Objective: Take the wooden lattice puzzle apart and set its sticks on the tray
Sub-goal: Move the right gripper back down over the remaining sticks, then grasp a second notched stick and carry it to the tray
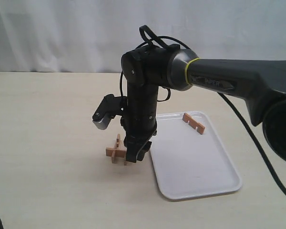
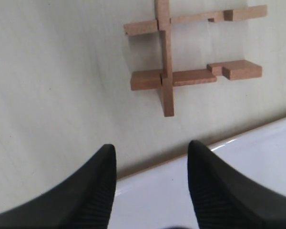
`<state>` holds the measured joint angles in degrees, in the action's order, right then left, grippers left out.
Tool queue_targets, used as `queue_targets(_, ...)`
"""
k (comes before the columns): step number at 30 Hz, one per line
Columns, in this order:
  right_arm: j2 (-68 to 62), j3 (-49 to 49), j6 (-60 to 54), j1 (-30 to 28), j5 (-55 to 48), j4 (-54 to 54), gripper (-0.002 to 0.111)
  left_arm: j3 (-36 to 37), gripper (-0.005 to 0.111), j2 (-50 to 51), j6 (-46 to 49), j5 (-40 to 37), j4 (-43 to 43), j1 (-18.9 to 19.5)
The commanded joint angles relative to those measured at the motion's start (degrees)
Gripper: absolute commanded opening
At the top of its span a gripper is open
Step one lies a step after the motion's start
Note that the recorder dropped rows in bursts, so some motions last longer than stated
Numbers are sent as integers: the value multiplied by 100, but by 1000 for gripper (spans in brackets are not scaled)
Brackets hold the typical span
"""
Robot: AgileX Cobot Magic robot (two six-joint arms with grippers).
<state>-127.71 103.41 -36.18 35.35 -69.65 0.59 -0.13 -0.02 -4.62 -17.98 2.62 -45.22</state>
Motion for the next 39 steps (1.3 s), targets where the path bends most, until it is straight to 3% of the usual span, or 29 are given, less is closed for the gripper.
queue_targets(1, -13, -23, -59, -5, -31, 33, 44, 13, 0, 2, -16, 30, -21, -16)
queue_targets(26, -281, -23, -28, -5, 87, 19, 41, 13, 0, 2, -16, 30, -21, -16)
queue_targets(39, -370, -23, -68, -5, 823, 237, 41, 13, 0, 2, -16, 30, -21, -16)
